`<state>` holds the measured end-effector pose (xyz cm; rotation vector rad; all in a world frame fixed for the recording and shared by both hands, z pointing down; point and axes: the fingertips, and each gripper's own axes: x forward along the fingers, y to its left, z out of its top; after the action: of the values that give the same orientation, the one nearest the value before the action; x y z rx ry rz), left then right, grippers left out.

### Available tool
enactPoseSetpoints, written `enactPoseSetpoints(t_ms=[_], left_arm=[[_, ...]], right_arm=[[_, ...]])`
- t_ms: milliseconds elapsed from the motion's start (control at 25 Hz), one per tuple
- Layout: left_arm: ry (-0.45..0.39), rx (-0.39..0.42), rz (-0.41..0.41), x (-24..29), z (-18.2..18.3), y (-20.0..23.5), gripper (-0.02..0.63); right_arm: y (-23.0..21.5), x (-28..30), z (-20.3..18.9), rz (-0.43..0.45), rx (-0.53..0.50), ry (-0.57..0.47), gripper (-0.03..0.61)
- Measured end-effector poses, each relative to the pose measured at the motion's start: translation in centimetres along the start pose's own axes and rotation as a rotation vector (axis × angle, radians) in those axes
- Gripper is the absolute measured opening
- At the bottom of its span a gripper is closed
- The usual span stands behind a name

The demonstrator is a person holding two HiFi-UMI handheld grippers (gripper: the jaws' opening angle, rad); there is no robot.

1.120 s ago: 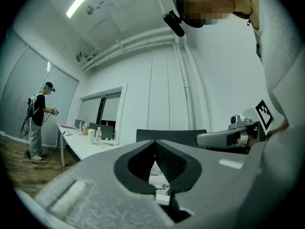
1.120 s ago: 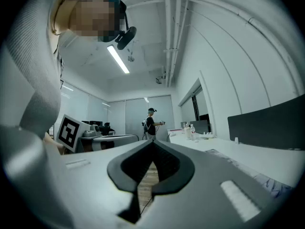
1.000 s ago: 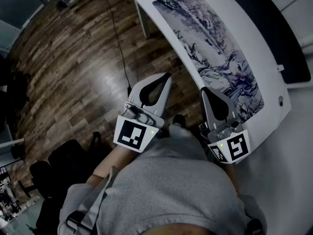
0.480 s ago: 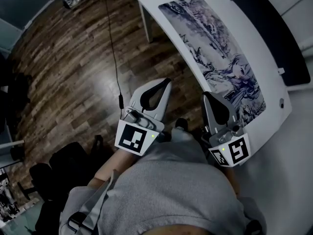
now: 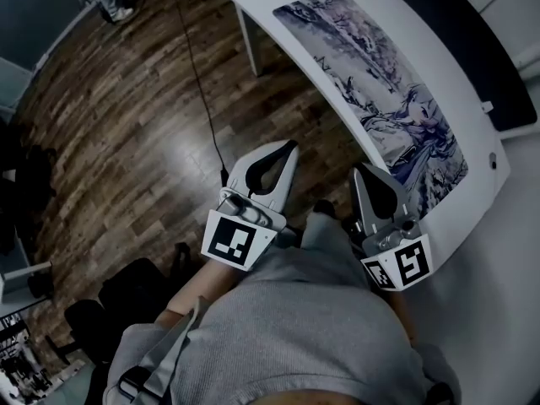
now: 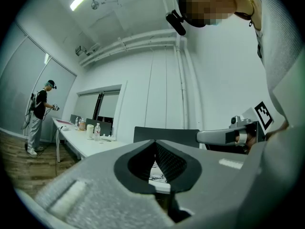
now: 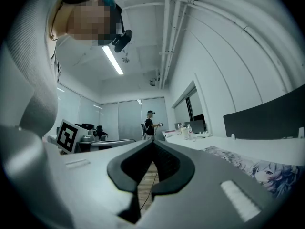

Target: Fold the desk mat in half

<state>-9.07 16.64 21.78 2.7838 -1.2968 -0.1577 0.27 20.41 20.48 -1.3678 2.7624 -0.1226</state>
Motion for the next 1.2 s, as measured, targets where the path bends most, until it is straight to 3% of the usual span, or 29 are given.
enactPoseSetpoints(t_ms=[320,600,880,1200], left_arm=[[0.019,-0.020,-0.057,1.6,-1.2,0.0,0.002],[0.035,-0.001,-0.017,4.0,-1.9,3.2,0.002],[0.029,0.011,0.032,10.7,-1.5,8.4,0.002],[0.022,-0.004,0.071,17.8,-1.3,12.7,0.002]], right_arm=[[-1.5,0.3,-1.1,-0.050,0.051,0.032,0.002],[-3.4,4.9,-1.9,0.023,0.053,0.028,0.002],[-9.2,11.6,-0.1,0.084,0.026,0.011,0.002],[-16.9,17.0,1.9,0.095,0.011,0.003,0.002]])
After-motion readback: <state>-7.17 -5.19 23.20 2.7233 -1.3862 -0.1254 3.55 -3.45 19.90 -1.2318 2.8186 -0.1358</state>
